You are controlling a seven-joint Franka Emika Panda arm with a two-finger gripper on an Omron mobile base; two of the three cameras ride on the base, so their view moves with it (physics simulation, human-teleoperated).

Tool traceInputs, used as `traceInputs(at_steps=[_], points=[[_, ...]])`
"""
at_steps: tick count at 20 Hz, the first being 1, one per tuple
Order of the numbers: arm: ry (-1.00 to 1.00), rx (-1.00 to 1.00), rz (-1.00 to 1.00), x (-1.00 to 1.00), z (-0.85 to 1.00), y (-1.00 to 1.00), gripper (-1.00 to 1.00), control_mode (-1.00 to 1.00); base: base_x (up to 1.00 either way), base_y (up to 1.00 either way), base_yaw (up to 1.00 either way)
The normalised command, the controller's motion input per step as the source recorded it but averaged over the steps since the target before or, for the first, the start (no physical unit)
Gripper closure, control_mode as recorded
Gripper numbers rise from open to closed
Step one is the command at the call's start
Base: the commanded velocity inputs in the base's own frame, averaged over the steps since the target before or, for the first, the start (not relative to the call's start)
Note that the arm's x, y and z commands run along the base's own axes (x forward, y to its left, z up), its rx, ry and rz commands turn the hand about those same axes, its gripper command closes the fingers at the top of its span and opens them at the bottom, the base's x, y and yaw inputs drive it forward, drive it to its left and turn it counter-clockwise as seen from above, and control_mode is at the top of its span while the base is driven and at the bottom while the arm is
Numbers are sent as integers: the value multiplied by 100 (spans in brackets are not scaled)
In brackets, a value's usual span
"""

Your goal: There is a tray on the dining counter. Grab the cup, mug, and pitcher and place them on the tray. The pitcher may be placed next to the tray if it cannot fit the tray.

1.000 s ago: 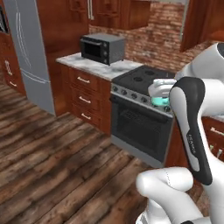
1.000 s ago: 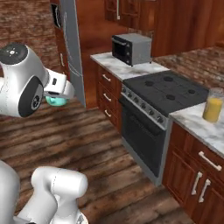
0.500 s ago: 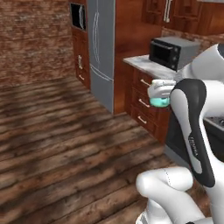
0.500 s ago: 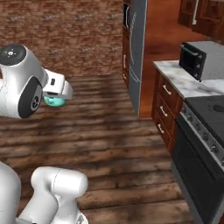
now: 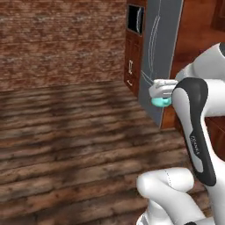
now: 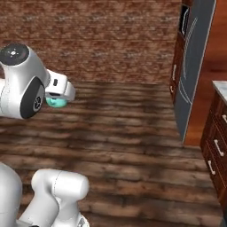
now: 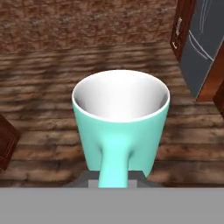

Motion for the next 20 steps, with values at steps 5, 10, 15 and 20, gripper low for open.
traceInputs(at_steps=[5, 10, 15, 20], points=[[0, 0, 0, 0, 0, 0, 100, 100, 100, 58, 74], [0, 0, 0, 0, 0, 0, 100, 100, 100, 31, 74], [0, 0, 0, 0, 0, 0, 100, 100, 100, 33, 44], [0, 0, 0, 0, 0, 0, 100, 100, 93, 6, 37]])
